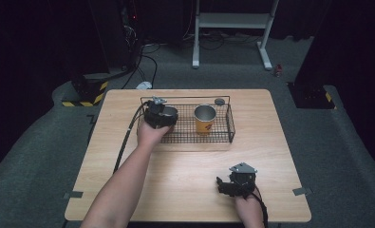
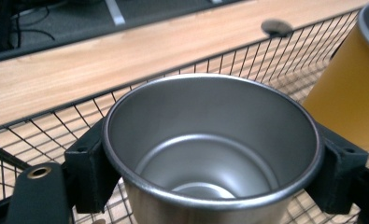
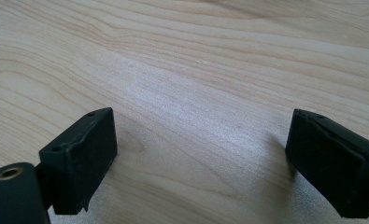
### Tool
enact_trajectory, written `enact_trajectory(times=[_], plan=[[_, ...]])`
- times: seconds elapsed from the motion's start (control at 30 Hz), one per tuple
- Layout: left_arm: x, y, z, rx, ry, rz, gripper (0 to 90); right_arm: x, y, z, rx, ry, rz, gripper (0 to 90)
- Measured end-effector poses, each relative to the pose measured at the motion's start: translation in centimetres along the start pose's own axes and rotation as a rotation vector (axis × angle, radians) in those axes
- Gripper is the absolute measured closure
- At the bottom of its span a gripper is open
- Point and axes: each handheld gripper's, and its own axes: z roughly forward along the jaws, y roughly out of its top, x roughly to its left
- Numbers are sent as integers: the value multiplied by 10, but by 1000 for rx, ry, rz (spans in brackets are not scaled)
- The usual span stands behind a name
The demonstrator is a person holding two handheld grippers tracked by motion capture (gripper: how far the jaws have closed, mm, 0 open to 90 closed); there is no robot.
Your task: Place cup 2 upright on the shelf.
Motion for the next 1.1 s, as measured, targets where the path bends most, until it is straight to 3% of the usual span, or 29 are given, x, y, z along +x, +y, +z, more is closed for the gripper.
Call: enact_trajectory(times=[0.47,0.63,0.8,1.1], plan=[[0,0,4,95,16,-8,179,0,0,0,-1,0,0,91],[0,-2,6,153,25,-7,177,0,0,0,0,1,-1,91],[-1,-4,6,169,35,18,174,0,0,0,1,3,-2,91],[2,-7,5,177,22,3,166,0,0,0,1,3,-2,91]])
